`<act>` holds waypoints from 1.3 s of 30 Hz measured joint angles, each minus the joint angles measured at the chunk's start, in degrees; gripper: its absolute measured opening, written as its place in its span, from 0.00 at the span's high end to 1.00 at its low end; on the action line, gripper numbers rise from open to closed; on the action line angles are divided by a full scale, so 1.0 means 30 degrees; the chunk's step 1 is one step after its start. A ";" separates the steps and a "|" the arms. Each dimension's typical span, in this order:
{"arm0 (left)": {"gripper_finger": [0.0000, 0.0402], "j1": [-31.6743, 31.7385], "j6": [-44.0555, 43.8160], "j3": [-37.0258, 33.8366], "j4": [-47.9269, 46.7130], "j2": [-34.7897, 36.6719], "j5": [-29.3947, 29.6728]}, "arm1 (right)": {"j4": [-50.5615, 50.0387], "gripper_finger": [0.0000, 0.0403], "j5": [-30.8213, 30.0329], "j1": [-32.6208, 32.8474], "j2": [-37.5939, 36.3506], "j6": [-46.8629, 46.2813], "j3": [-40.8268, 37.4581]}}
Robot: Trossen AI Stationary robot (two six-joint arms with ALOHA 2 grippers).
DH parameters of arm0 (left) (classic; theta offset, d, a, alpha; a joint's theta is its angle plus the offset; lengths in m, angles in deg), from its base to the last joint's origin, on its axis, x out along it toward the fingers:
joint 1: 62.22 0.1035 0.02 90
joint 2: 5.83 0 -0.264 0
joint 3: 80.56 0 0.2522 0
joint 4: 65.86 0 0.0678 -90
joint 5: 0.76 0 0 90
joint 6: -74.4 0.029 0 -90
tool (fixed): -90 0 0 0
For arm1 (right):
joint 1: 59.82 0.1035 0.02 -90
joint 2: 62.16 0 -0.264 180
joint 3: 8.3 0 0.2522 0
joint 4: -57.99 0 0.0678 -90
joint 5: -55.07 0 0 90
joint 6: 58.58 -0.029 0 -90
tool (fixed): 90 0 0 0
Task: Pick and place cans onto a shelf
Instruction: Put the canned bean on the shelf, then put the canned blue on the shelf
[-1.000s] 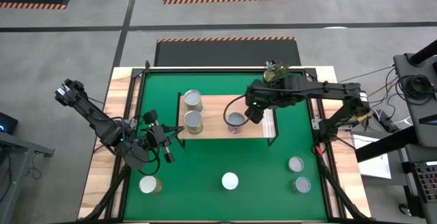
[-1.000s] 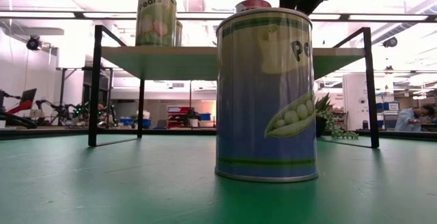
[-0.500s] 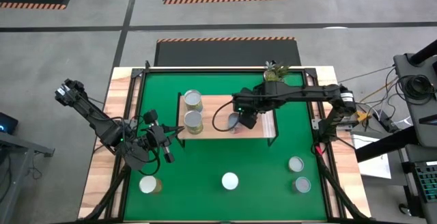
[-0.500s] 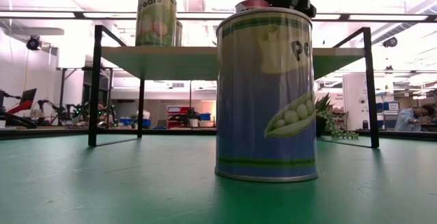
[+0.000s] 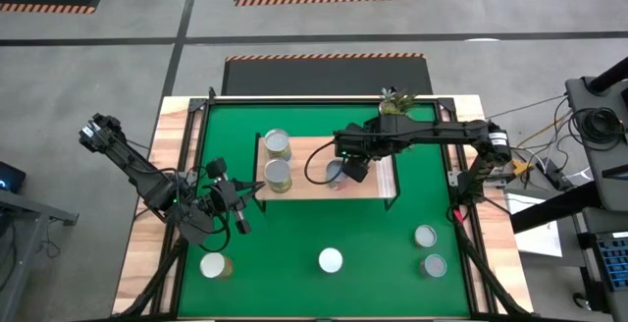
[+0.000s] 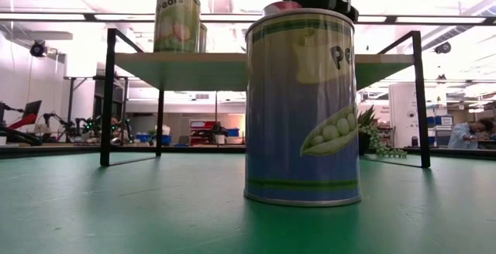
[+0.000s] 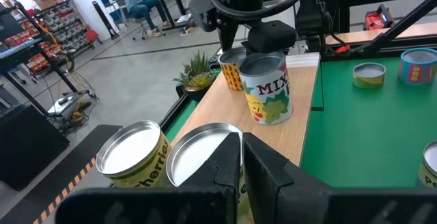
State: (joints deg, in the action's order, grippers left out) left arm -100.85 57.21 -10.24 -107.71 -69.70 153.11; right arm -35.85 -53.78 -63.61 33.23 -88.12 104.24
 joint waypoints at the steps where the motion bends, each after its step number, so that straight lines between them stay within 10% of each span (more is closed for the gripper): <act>1: 1.00 -0.0007 0.0000 0.0000 0.0000 0.0000 0.0000 | 0.0000 0.13 0.0000 0.0000 0.0000 0.0000 0.0000; 22: 1.00 0.0000 0.0007 0.0000 0.0000 -0.0007 -0.0007 | 0.0003 0.20 0.0567 0.1140 -0.0775 -0.0678 0.3181; 39: 1.00 0.0000 0.0357 0.0006 0.0018 -0.0007 -0.0015 | -0.0423 0.47 0.0051 0.9060 -0.0818 -0.4642 0.4394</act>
State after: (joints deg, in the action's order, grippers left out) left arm -100.85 58.28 -10.22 -107.66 -69.72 153.07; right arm -37.12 -53.63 -36.43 30.78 -102.04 117.43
